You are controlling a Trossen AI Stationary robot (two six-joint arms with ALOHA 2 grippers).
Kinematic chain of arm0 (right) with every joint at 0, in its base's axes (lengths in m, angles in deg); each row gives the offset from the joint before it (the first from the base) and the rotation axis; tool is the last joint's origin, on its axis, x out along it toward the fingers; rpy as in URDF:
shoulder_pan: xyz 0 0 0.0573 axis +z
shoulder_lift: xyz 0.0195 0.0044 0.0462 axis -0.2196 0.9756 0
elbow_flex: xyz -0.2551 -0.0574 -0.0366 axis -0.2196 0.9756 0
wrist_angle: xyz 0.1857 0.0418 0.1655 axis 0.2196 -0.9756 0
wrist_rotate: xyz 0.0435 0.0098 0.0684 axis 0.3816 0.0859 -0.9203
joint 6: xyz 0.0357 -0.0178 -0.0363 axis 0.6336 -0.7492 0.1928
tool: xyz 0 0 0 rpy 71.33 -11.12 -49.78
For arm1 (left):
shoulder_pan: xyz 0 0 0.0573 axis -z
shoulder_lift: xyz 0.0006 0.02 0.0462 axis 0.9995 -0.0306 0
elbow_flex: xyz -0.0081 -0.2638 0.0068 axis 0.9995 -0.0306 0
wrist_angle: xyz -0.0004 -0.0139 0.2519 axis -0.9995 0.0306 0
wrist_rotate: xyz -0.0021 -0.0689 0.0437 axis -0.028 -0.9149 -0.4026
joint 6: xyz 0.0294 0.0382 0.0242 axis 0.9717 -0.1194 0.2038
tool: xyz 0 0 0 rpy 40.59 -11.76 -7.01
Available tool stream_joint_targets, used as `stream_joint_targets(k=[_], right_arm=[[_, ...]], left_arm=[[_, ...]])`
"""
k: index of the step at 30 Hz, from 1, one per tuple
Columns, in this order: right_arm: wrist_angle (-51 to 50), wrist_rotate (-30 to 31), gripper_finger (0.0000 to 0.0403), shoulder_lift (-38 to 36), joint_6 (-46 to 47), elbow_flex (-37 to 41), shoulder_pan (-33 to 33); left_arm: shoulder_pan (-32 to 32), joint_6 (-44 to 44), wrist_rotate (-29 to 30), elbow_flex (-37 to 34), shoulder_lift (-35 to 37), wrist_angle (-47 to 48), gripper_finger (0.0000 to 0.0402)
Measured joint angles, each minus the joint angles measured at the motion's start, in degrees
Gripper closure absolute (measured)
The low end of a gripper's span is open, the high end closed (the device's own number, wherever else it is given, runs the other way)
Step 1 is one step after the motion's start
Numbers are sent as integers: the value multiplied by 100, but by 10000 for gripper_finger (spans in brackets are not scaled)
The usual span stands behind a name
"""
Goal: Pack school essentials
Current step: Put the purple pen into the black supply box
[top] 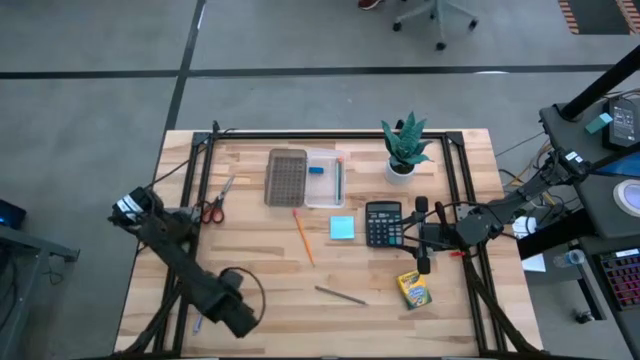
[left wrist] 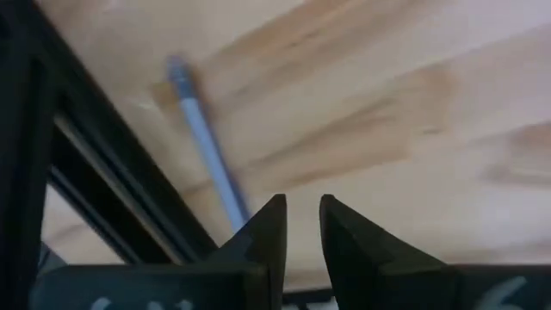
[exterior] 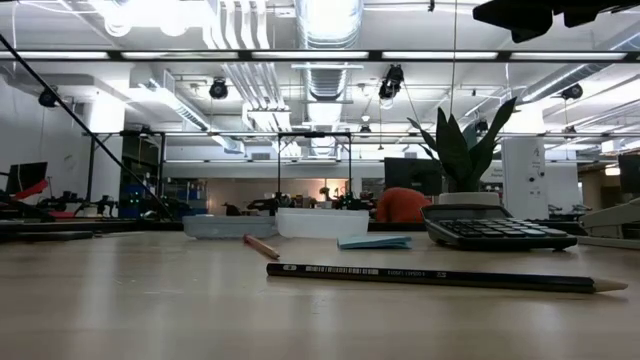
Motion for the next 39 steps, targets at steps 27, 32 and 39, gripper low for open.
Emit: stream_joint_targets(k=[27, 32, 39], right_arm=[[42, 0, 177, 0, -110, 0, 0], [16, 0, 177, 0, -91, 0, 1], [13, 0, 177, 0, -91, 0, 0]], left_arm=[[584, -806, 12, -1341, 17, -877, 281], [620, -1049, 24, -1597, 46, -1236, 281], [624, -1044, 214, -1613, 42, -1293, 310]])
